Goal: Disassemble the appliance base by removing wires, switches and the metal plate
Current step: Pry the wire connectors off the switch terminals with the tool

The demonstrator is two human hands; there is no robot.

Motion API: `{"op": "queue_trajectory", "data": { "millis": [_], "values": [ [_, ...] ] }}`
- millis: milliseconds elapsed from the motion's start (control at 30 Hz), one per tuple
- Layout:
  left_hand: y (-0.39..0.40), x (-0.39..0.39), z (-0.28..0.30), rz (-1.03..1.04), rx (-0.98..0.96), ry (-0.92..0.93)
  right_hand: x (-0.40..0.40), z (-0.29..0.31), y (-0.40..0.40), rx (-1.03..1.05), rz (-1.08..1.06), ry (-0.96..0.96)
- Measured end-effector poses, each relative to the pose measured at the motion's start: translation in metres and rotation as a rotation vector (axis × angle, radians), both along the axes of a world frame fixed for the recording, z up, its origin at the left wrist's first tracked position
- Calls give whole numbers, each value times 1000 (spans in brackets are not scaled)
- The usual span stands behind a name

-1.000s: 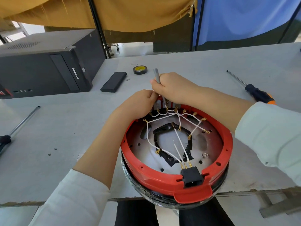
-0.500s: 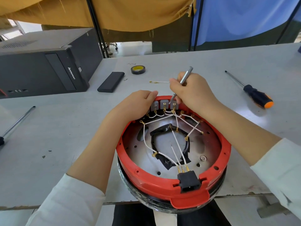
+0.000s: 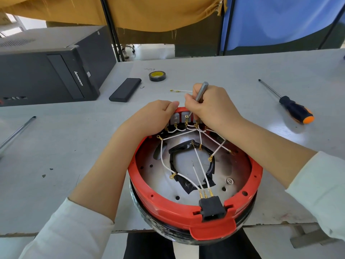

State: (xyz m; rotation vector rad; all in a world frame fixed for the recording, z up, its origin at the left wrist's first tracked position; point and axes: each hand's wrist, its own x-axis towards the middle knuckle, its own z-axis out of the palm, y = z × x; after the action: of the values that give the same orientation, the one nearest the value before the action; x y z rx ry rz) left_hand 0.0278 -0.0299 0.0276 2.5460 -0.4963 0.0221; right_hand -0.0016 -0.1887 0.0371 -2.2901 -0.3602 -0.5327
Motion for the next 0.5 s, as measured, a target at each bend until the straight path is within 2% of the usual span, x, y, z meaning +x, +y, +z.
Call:
{"op": "queue_trajectory", "data": {
  "millis": [233,500],
  "values": [
    [-1,-1,2,13,26,10,11,9,4,-11,-34,152],
    [-3,-2,3,11,52,3,15,11,5,22,-36,211]
  ]
}}
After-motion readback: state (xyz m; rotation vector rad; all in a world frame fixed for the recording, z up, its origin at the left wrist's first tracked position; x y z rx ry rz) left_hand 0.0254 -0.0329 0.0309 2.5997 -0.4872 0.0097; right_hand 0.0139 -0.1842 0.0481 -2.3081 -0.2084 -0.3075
